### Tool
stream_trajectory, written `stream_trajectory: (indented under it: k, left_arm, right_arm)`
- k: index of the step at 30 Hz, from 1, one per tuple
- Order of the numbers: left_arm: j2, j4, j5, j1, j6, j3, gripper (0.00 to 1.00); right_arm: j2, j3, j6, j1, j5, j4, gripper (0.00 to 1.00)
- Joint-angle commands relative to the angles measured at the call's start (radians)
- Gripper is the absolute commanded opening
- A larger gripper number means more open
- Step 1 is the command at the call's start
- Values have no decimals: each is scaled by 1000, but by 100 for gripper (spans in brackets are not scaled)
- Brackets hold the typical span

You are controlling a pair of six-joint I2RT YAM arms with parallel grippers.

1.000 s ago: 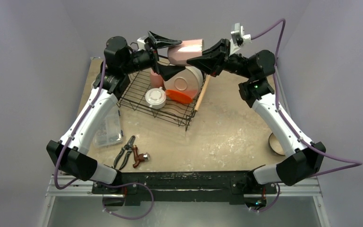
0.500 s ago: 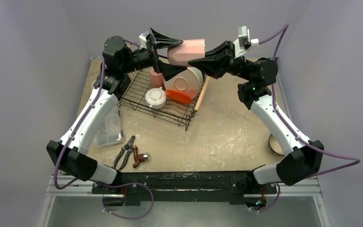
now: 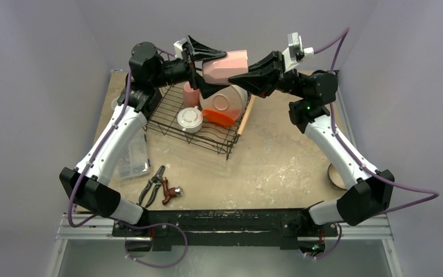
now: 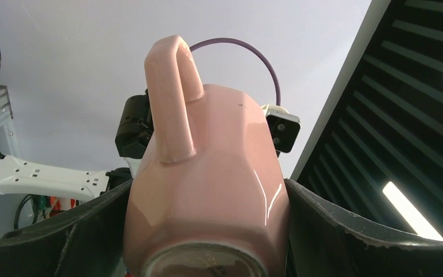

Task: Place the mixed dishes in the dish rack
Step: Turn the cup upside down in the dish rack.

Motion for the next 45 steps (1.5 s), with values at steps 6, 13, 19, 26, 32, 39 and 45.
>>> stream_trajectory:
  k: [6,13,19,26,32,39,45]
  left_arm:
    - [10,182,-38,2,8,57,90]
    - [16,214,-51,18,44,55,86]
    - [23,234,-49,23,46,57,70]
    - [10,287,-65,38,33,34,0]
    - [-11,257,-70,55,61,31,0]
    - [-45,46,-52,100,232,68,0]
    - [-28,-392,-83,135,620,259,0]
  right_arm:
    - [-6,12,40,11,-19,92,0]
    - [23,31,141,12,-41,181,0]
    - [35,36,168,12,-47,204,0]
    - [15,50,41,12,-30,22,20]
    - [-46,28,-117,12,53,-152,64]
    - [-122,46,-331,11,326,-482,99]
    - [-161,115,-483,8,676,-818,99]
